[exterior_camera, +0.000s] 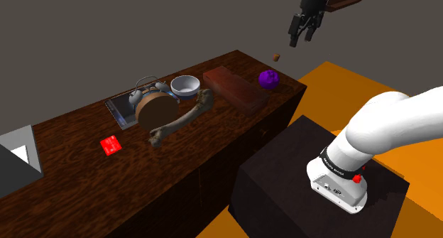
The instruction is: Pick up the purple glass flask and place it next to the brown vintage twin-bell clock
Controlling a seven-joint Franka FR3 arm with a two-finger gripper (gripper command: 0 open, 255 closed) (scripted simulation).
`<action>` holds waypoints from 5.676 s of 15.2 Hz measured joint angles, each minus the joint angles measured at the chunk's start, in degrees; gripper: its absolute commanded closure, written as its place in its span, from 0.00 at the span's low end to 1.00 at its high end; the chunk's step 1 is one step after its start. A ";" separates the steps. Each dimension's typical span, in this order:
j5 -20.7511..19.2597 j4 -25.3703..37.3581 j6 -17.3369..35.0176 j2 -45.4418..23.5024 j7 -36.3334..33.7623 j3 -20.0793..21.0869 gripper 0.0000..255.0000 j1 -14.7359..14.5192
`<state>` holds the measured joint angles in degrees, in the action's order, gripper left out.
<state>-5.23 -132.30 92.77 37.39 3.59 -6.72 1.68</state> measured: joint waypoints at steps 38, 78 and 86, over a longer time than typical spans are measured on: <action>3.01 4.69 29.33 -30.77 19.05 -13.18 1.00 0.57; 2.34 29.12 1.57 -27.30 18.25 -12.01 1.00 0.12; 3.01 37.95 -5.17 -29.49 18.78 -12.20 1.00 0.06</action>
<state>-2.22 -94.35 87.60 7.90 22.38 -18.92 1.74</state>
